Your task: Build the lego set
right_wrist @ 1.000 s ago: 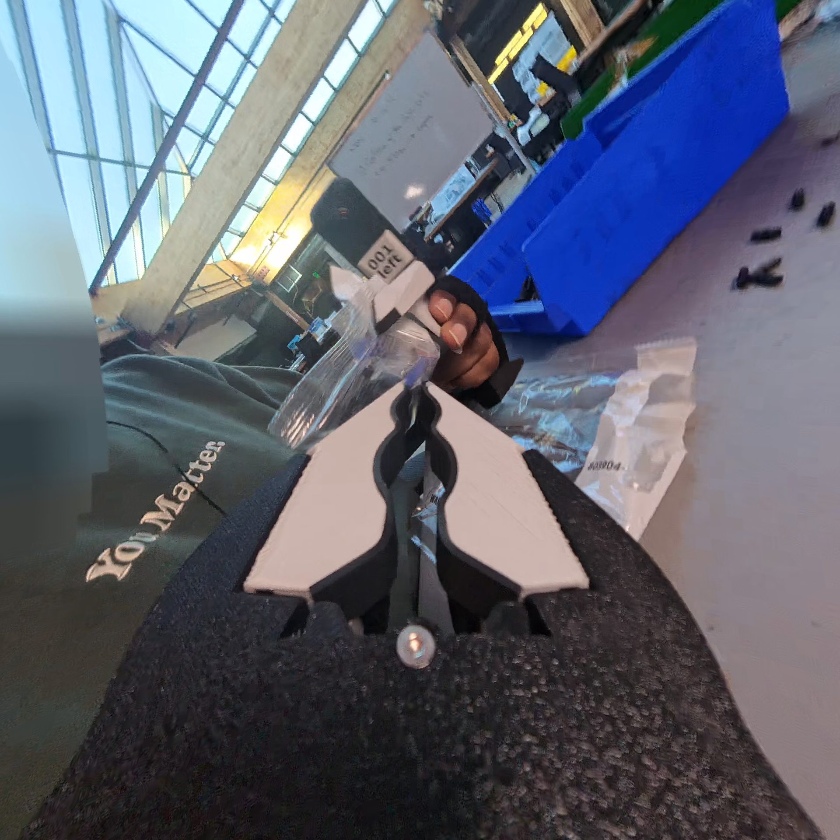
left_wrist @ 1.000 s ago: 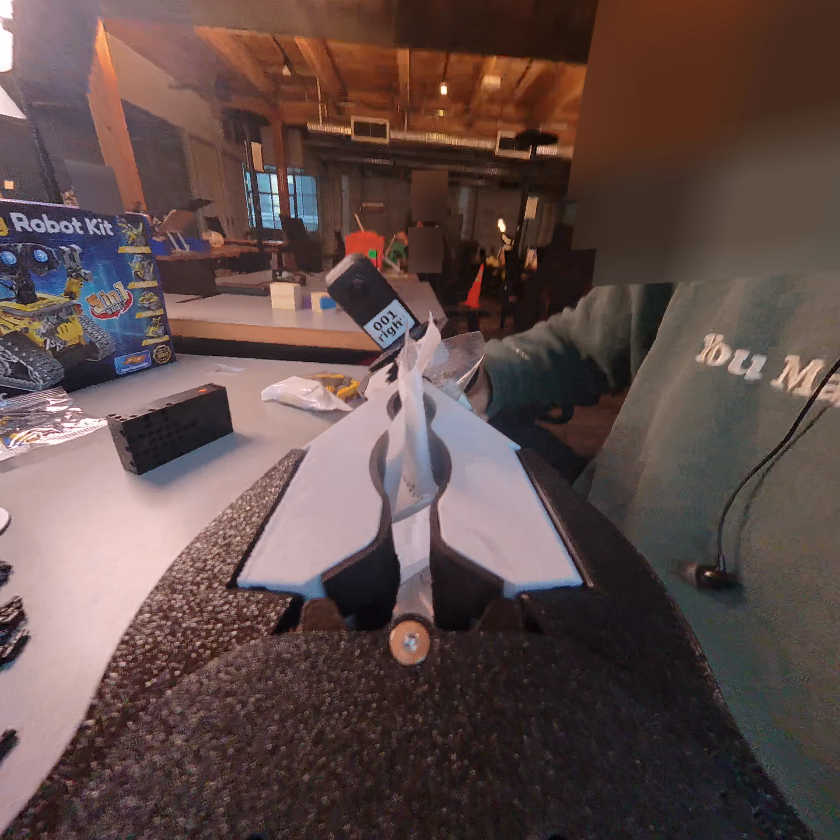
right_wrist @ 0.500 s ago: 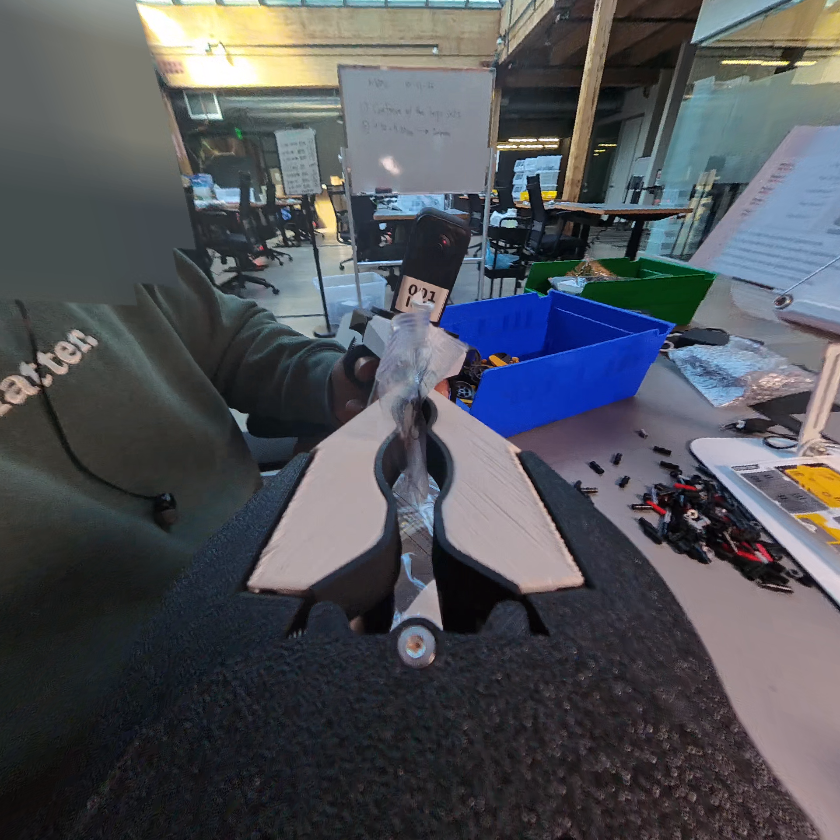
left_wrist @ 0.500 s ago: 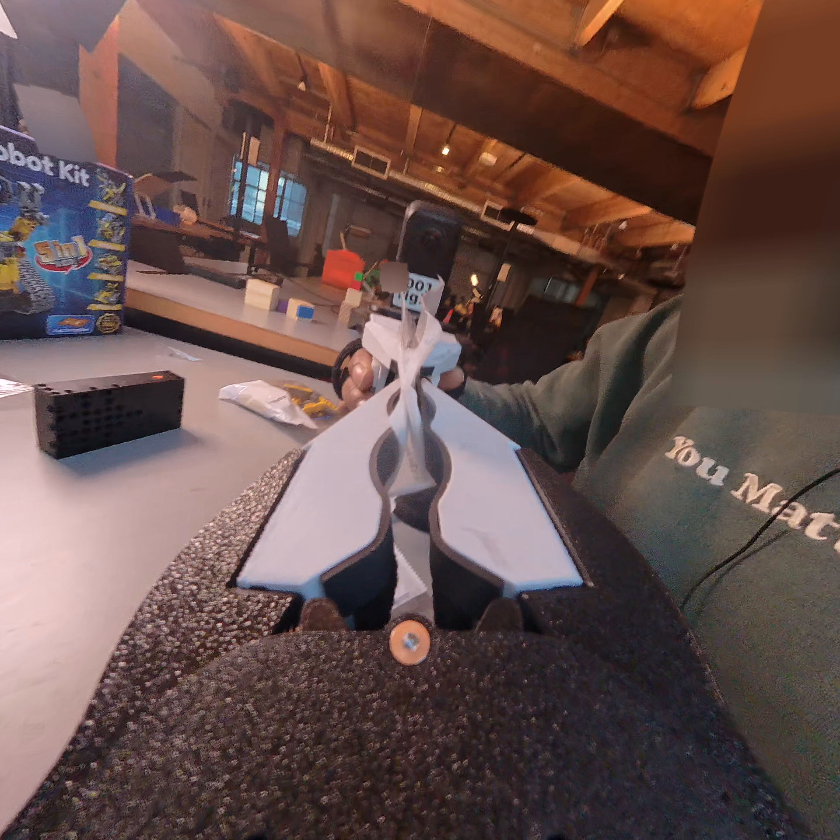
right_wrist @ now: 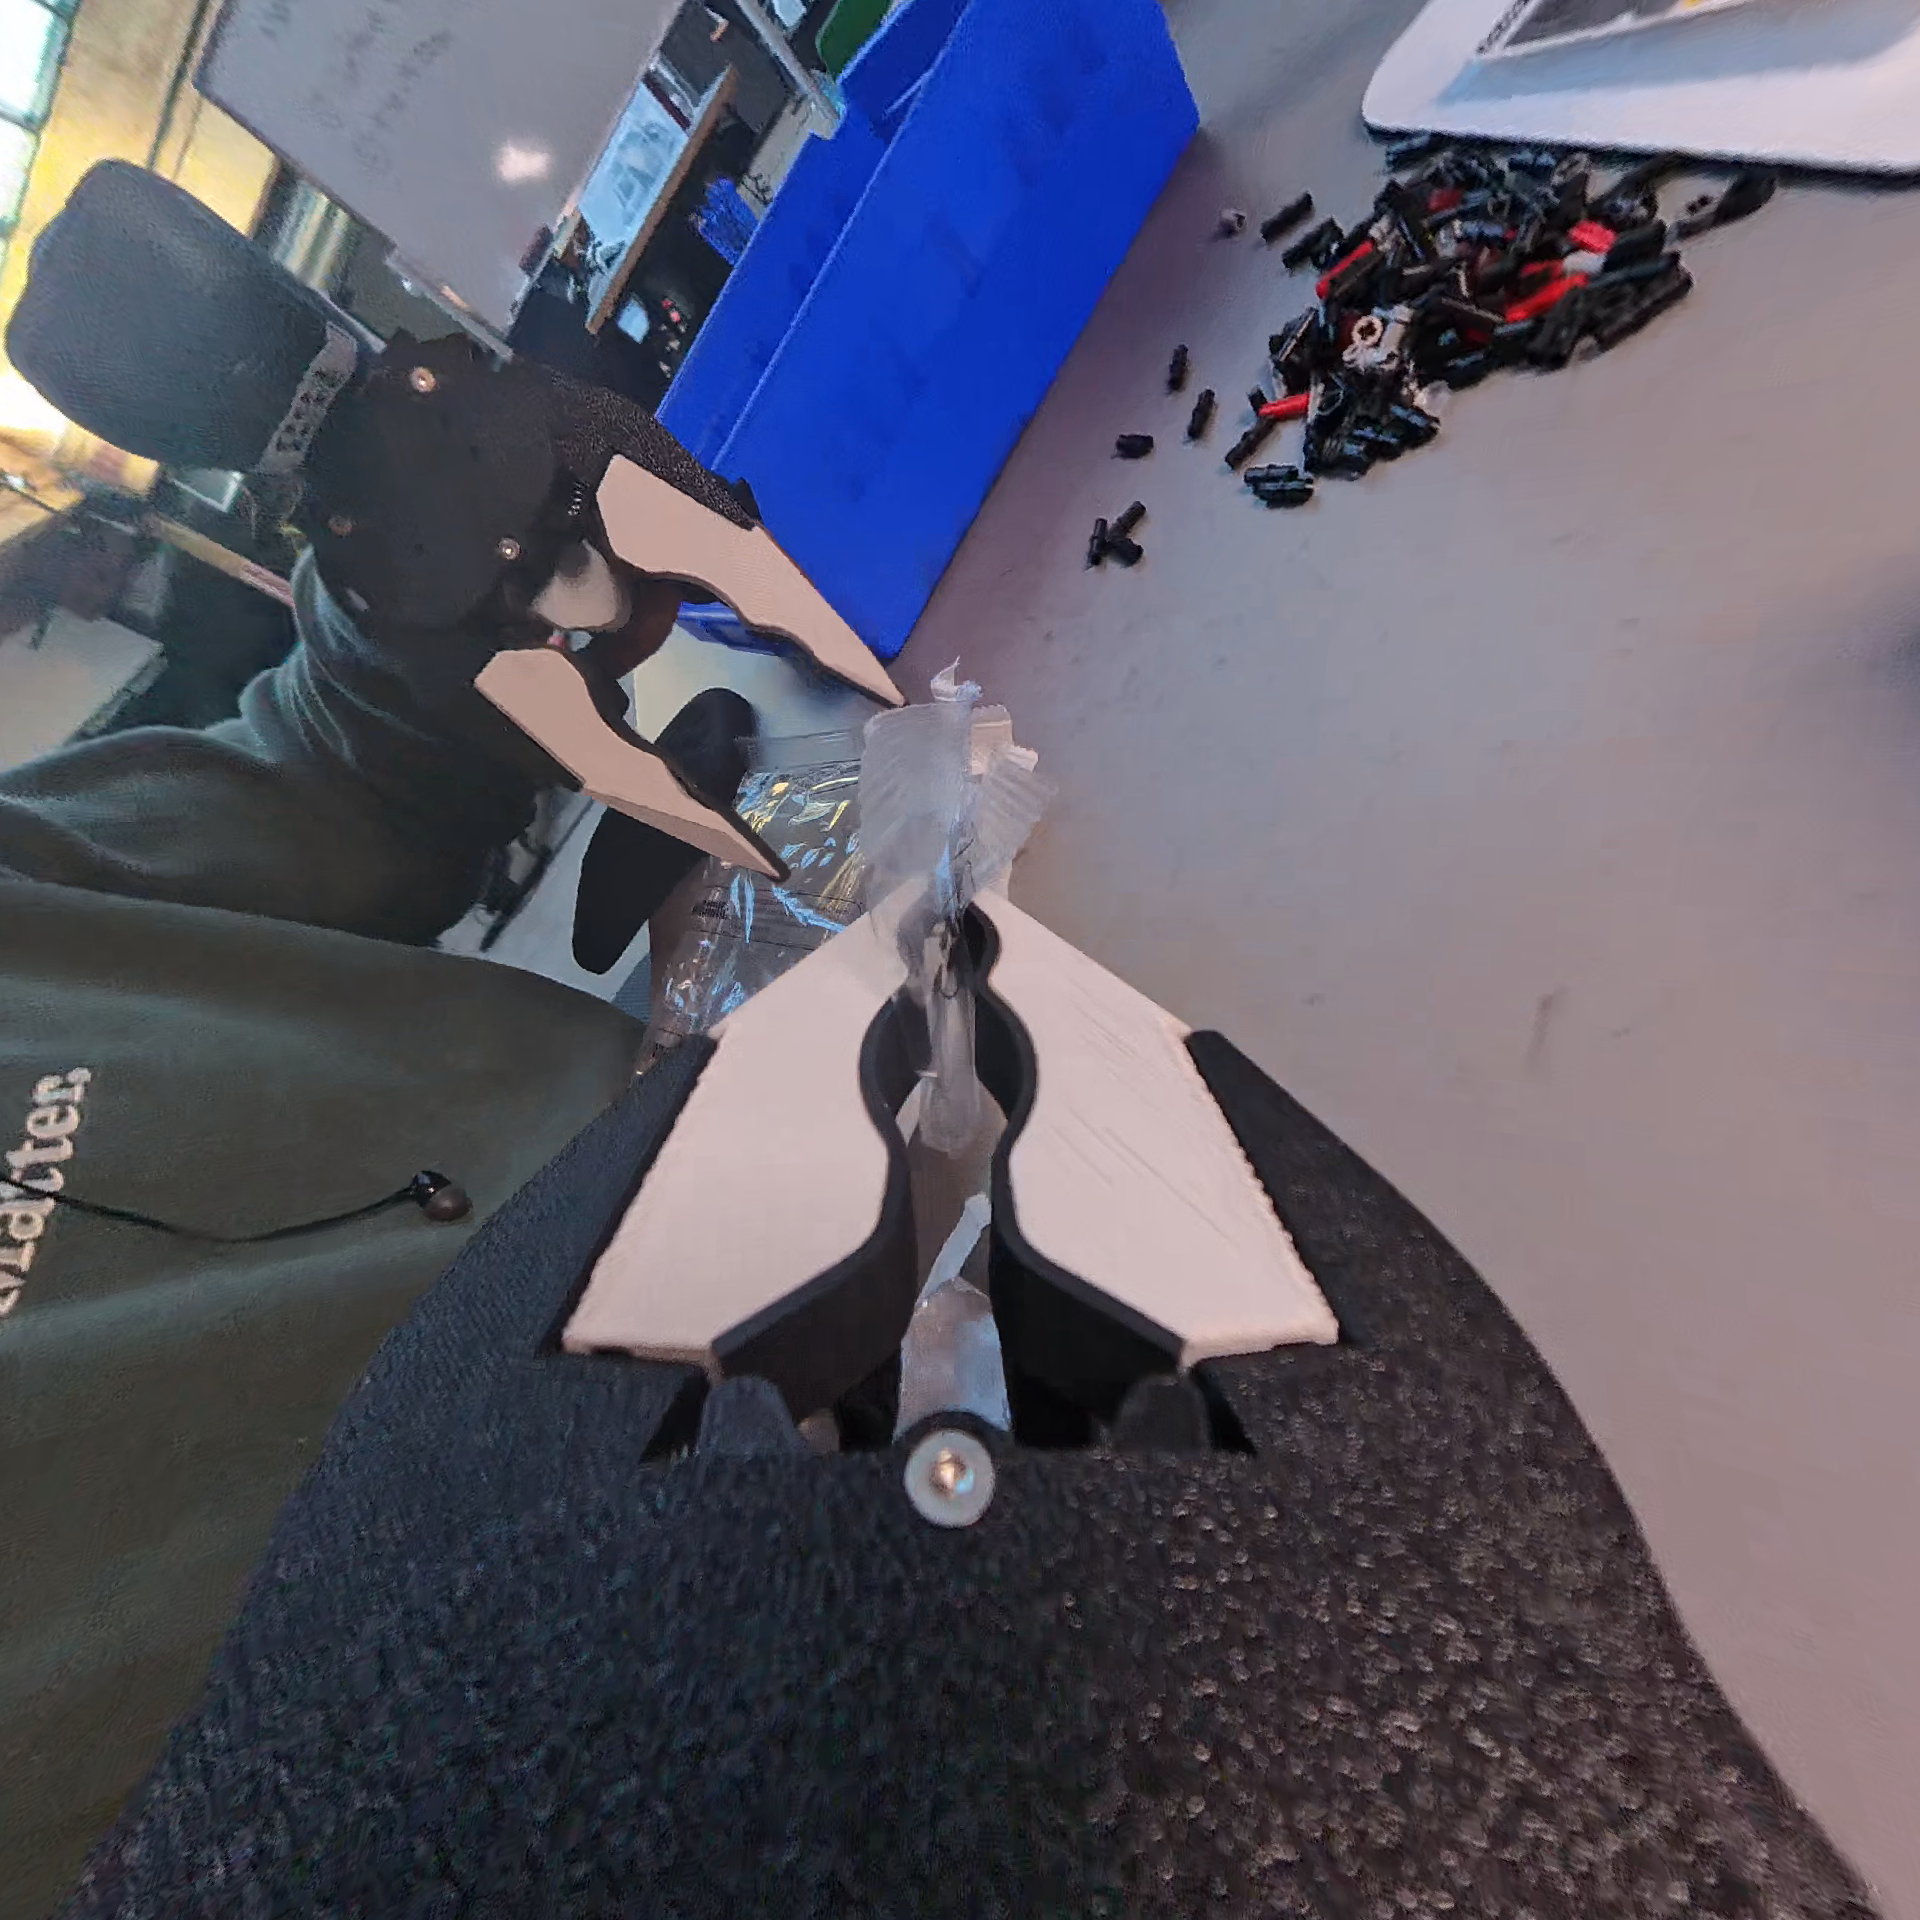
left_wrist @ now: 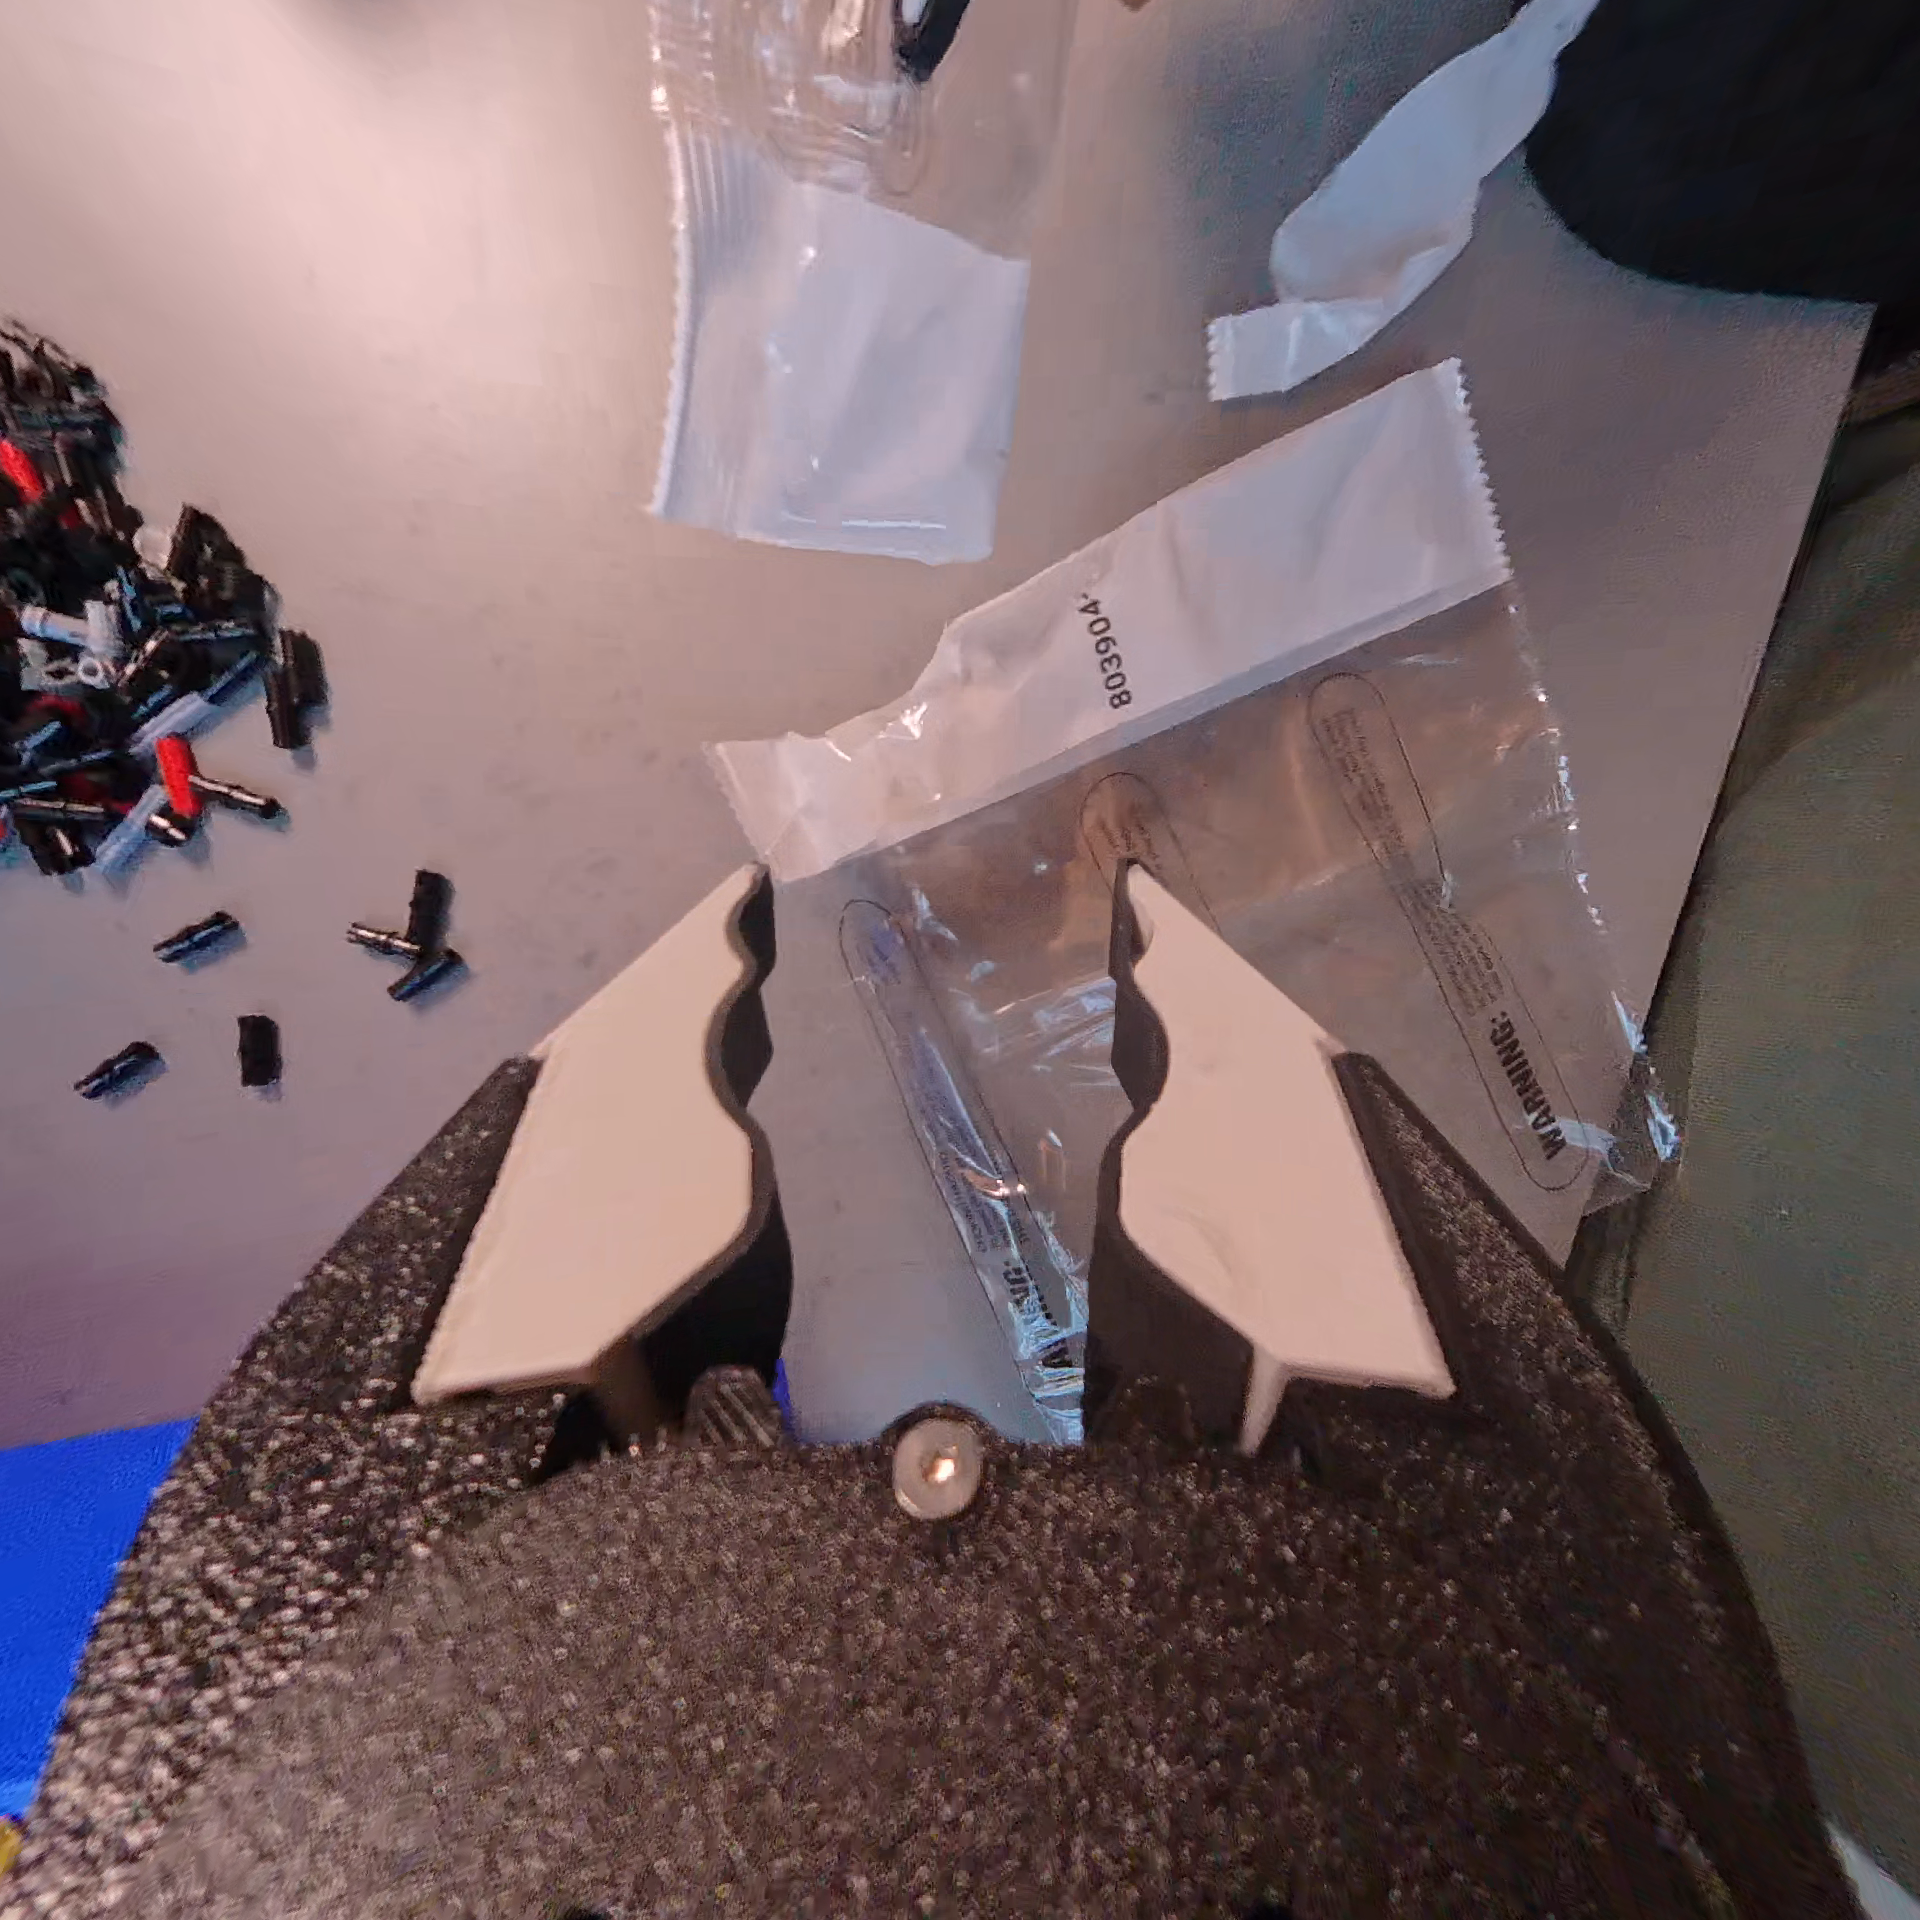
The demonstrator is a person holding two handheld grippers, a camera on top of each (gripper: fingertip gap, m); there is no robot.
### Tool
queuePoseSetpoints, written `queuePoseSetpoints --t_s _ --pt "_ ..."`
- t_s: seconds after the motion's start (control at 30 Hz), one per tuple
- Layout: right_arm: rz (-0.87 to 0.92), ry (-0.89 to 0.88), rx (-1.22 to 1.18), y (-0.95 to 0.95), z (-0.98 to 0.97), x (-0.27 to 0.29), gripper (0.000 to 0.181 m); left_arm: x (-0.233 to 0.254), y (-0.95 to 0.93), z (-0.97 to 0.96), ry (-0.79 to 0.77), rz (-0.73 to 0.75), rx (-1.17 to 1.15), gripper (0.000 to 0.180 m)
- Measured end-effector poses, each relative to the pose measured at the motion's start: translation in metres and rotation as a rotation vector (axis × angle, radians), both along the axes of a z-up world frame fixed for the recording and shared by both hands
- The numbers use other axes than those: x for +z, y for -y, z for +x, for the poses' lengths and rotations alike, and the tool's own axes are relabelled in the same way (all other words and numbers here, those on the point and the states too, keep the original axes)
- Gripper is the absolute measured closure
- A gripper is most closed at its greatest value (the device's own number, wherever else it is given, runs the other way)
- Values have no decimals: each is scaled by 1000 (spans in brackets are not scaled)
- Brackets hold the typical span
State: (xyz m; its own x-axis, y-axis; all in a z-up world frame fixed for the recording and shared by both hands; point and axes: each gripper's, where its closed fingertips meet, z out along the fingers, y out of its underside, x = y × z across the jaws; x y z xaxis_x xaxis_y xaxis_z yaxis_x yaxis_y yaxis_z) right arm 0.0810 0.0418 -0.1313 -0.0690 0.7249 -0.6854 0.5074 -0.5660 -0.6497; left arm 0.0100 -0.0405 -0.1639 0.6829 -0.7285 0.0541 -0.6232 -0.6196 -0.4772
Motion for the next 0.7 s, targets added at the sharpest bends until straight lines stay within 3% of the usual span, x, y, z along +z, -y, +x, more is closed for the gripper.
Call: queuePoseSetpoints --t_s 0.07,0.17,0.47,0.57,0.7 --pt "-68 15 -4 0 -5 -5 181 -1 -8 -3 3 -38 57 108" --pt "-61 25 -1 -3 -9 -11 181 -3 -15 -12 18 -125 109 112" --pt "-68 -37 24 -7 -8 3 181 -28 -11 -21 -125 -403 79 156" --pt "-61 -42 34 -4 -2 3 181 -26 -7 -11 -44 -431 53 176" --pt "-17 -147 42 -1 4 18 181 4 -11 9 162 -359 26 178"
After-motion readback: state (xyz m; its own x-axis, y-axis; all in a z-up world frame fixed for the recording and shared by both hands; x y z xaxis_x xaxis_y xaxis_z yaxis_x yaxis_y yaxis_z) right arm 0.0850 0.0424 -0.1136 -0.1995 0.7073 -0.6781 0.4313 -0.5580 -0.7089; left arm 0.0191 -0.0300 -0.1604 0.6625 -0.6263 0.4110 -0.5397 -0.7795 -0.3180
